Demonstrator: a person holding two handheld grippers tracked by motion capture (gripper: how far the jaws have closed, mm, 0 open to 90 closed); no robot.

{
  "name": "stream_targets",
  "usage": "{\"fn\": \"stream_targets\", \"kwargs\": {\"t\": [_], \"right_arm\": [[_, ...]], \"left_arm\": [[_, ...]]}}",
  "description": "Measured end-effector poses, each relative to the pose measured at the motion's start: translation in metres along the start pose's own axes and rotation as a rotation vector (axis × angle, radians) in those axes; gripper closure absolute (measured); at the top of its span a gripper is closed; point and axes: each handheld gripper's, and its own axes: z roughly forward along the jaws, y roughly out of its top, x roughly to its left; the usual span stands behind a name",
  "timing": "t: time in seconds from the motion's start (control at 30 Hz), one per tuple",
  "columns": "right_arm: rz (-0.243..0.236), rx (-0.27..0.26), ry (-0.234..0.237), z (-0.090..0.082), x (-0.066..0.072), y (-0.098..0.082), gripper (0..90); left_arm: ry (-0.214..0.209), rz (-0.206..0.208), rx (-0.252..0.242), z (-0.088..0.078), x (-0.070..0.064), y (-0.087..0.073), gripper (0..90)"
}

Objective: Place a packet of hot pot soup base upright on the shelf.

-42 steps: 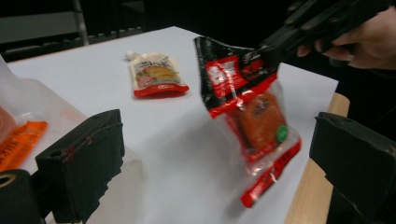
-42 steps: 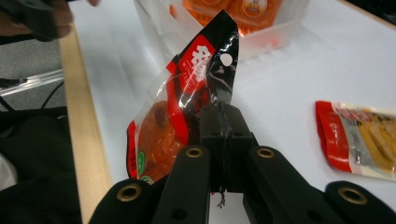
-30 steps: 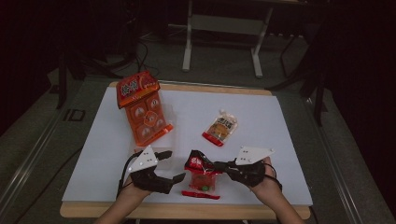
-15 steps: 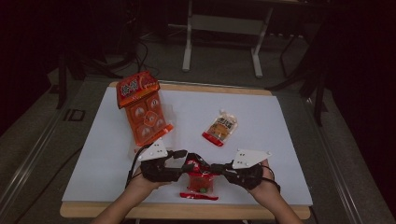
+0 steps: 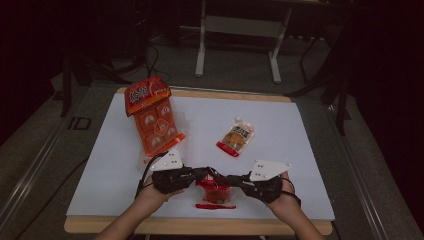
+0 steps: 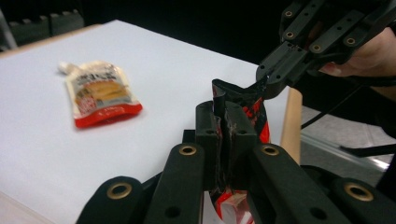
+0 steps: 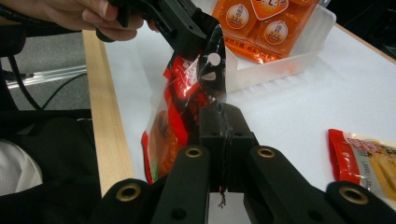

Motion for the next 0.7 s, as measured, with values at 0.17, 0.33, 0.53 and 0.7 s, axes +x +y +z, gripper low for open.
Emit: {"fn": "stream_targets", "kwargs": {"t": [0.17,0.33,0.53,0.7], "right_arm": [[0.005,-0.026,-0.005,-0.004,-0.002,-0.001,86.4],[0.017,-0.058,-0.021,-0.009,-0.003,-0.001,81.0],[0.029,-0.095,-0.038,-0.016,-0.005,0.0,70.7],[0.073,-0.133,-0.065,-0.023,-0.011,-0.003,51.5]], "left_arm": [[-0.005,0.03,-0.02,-0.006,-0.004,0.008,87.9],[0.006,0.07,-0.038,-0.012,-0.011,0.02,88.2],[0.012,0.091,-0.046,-0.018,-0.012,0.028,88.3],[0.039,0.087,-0.078,-0.027,-0.008,0.033,88.3]]}}
